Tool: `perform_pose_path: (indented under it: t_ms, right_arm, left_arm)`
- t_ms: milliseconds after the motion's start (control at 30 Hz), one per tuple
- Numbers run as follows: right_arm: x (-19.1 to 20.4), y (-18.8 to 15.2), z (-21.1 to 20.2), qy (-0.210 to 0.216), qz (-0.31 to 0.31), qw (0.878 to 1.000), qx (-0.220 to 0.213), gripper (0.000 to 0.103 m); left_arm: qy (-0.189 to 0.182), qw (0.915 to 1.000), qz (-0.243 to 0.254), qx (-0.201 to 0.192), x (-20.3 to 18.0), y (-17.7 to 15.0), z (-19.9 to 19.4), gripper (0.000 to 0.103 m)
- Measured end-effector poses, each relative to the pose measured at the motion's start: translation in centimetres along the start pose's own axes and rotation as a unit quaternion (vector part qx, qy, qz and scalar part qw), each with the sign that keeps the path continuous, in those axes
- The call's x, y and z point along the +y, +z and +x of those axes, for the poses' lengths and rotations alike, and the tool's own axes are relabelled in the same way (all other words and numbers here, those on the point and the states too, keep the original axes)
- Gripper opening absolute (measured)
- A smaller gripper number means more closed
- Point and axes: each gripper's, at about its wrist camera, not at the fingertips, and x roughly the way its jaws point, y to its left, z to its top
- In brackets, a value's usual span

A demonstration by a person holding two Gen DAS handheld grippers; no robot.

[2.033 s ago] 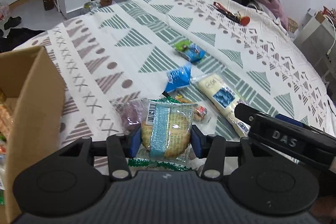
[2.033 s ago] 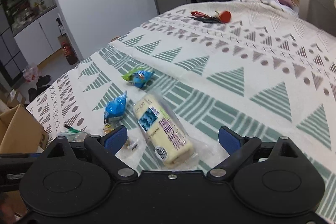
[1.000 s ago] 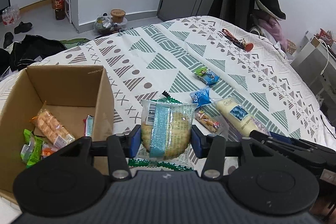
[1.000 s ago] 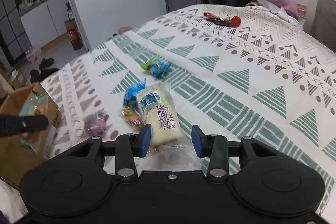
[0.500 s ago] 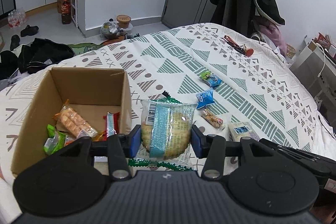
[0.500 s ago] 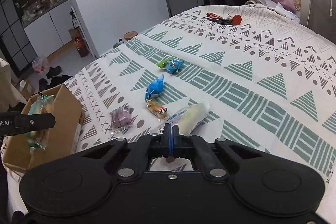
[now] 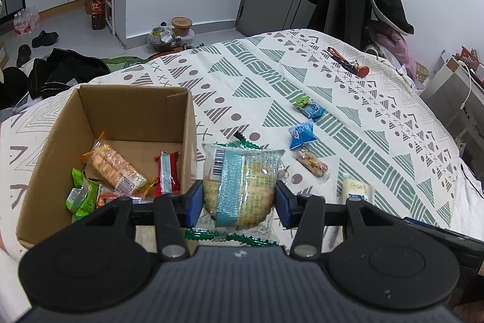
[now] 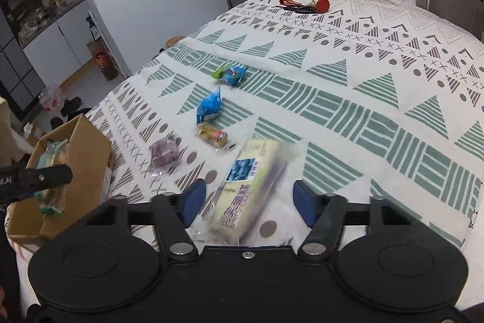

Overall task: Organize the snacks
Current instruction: 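Carry both packets into the cardboard box and open both grippers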

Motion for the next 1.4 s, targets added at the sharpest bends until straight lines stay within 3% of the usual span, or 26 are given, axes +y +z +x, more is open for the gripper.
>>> perform_pose_path:
  t_ms: [200,267,500,533,633,667,867,1400]
  right_arm:
    - [0.0,-0.1,2.5,-0.009,-0.004,1.000,0.029,0.069]
    - [0.4,-0.2,3.3,-0.020,-0.013,0.999,0.035,0.078]
    - [1.0,-0.1,5.2,-0.031,-0.013,0.998,0.051,0.080]
    - [1.1,-0.2,5.4,-0.035,-0.014,0.998,0.053,0.077]
    - [1.4,-0.7,6.0,-0.038,-0.027,0.997,0.068,0.038]
    - [1.6,-0.7,5.8,-0.041,-0.034,0.996,0.065,0.033]
    - [1.7,-0.4,3.7,-0.026,-0.028,0.998,0.043,0.028]
    - [5.1,1.6,-1.6,0.010,-0.038,0.999,-0.020,0.027]
  left_arm:
    - [0.001,1.0000,0.000,0.008,-0.3,0.1,1.0,0.048]
    - [0.001,1.0000,0.000,0.010,-0.3,0.2,1.3,0.048]
    - [0.002,0.9999,-0.001,0.016,-0.5,0.2,2.2,0.048]
    - [0.002,0.9999,-0.001,0.017,-0.5,0.2,2.2,0.048]
    - [0.004,0.9998,-0.001,0.018,-0.4,0.1,2.2,0.048]
    - [0.004,0.9998,-0.002,0.019,-0.3,0.1,2.2,0.048]
    - [0.007,0.9998,0.002,0.016,-0.1,0.2,1.3,0.048]
    - [0.020,0.9996,-0.005,-0.021,1.3,1.6,-3.0,0.048]
